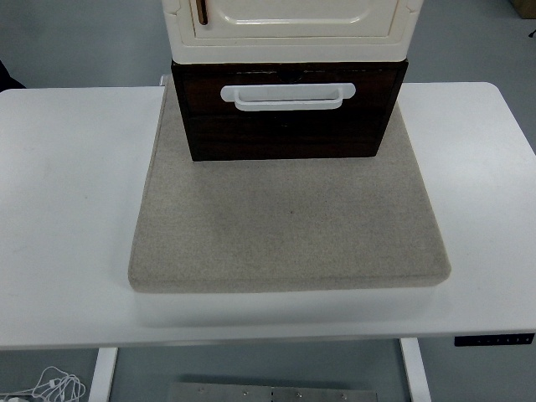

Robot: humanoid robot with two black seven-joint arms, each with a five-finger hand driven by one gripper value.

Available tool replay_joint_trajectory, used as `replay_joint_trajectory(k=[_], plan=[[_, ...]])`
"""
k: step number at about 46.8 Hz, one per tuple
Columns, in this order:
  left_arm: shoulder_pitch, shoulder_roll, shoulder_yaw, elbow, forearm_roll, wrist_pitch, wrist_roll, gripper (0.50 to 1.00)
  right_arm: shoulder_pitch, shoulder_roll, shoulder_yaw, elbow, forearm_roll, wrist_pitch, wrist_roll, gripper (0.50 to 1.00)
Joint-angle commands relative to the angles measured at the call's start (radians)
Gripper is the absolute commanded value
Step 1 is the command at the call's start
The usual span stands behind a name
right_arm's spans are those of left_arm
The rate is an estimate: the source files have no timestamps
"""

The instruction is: Open the drawer under the combination cabinet

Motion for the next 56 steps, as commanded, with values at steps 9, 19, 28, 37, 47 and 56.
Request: replay_joint_trajectory(k=[9,19,28,37,47,56], plan=[[-0.024,-0.003,0.131,-0.234,0.058,-0.038,0.022,1.000,0.000,0.000,0.000,0.000,0.000,0.000,0.000,0.926],[-0.132,-0.006,0.373,-0.371,0.060,-0.034,0.022,1.000,0.000,0.000,0.000,0.000,0.000,0.000,0.000,0.926],[-0.194,-0.031,0.547,-0.469,0.122,-0.034,0.023,1.000,0.000,0.000,0.000,0.000,0.000,0.000,0.000,0.926],[-0.201,-0.106,0.697,-0.515,0.231,-0.019,0.034,1.000,0.000,0.000,0.000,0.000,0.000,0.000,0.000,0.926],[-0.190,-0.147,0.766,-0.530,0.238,0.002,0.177,1.000,0.000,0.000,0.000,0.000,0.000,0.000,0.000,0.926],[-0.185,-0.163,0.768,-0.526,0.238,0.016,0.290,1.000,0.000,0.000,0.000,0.000,0.000,0.000,0.000,0.926]])
